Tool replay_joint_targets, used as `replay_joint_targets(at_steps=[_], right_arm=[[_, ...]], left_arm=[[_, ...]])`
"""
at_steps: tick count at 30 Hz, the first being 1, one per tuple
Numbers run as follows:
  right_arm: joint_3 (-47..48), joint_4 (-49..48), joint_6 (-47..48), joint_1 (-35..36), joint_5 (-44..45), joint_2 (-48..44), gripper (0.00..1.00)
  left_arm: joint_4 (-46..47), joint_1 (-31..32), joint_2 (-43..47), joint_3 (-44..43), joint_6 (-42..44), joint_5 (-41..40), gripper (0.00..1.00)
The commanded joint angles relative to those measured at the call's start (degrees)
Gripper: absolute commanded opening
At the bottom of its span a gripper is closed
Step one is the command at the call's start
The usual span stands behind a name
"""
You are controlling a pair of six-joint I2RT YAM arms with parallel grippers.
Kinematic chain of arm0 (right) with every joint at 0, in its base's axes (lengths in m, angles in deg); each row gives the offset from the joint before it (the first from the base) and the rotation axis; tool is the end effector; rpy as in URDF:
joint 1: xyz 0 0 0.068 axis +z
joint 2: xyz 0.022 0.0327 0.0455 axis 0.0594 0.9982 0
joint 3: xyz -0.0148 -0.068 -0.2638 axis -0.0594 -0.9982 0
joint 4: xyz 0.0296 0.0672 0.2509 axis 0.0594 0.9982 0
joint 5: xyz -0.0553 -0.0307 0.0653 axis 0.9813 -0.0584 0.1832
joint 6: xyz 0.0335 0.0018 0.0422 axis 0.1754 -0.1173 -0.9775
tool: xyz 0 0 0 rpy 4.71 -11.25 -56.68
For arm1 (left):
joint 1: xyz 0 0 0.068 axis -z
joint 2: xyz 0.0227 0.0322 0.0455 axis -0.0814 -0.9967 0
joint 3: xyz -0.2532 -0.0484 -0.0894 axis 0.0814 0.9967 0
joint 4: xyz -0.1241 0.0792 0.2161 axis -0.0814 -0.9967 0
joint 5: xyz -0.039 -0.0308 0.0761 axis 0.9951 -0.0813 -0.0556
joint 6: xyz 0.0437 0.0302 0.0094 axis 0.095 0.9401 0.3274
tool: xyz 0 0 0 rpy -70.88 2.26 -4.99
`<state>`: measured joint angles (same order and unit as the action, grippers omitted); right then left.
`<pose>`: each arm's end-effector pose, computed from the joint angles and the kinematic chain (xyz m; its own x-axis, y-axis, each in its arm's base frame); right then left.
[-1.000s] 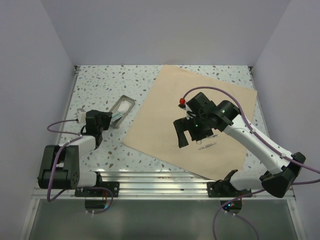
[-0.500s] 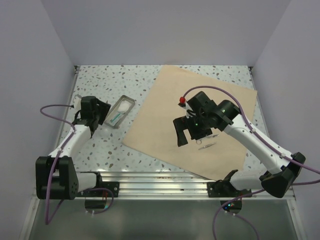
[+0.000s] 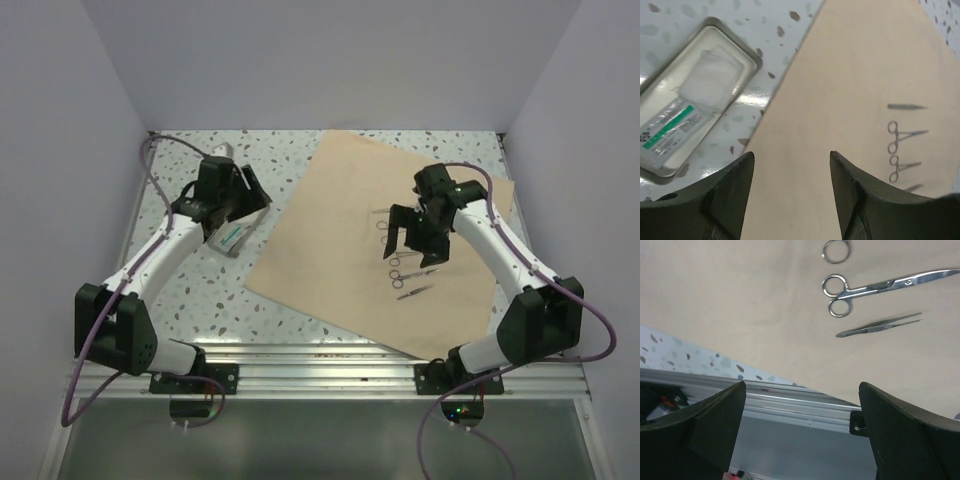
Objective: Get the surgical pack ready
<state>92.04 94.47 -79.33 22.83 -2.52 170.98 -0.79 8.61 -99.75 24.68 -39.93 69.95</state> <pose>0.2553 0.0958 0.2945 -0.9711 0.1349 -0.1971 0.0804 0.9617 0.2621 0.3035 -0.0710 0.2906 -0.5994 -0.5314 -0.5986 -0.2316 0.8310 -0.5057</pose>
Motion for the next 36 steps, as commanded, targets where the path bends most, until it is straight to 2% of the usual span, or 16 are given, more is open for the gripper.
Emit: replay_joint_targets(at_steps=[1, 6, 10, 13, 23, 34, 36], right_arm=[[-2.44, -4.03, -7.35, -4.11, 2.22, -1.13, 0.99], [-12.17, -8.26, -18.16, -8.25, 4.16, -2.10, 0.85], [-18.09, -13.00, -22.20, -11.24, 4.42, -1.13, 0.67], [-20.64, -14.85, -24.05, -11.69, 5.12, 0.71, 0.64], [-23.90, -20.56, -25.38, -11.69, 8.47, 3.35, 0.58], [-24.51, -20.74, -25.12, -11.86, 9.96, 6.69, 0.38], [-24.60, -20.48, -24.85, -12.04, 10.40, 6.43, 0.33]], left_arm=[[-1.22, 4.99, -1.24, -3.61, 8.73, 6.79, 0.65], [-0.61, 10.18, -4.32, -8.01, 16.81, 14.43, 0.63], [2.28, 12.82, -8.00, -8.98, 20.86, 23.37, 0.61], [4.49, 15.27, -10.91, -8.54, 22.18, 29.71, 0.59], [3.44, 16.25, -12.85, -10.47, 24.65, 31.93, 0.57], [2.73, 16.25, -13.55, -11.70, 24.29, 33.42, 0.55], [2.64, 16.60, -13.82, -11.97, 24.21, 33.60, 0.57]])
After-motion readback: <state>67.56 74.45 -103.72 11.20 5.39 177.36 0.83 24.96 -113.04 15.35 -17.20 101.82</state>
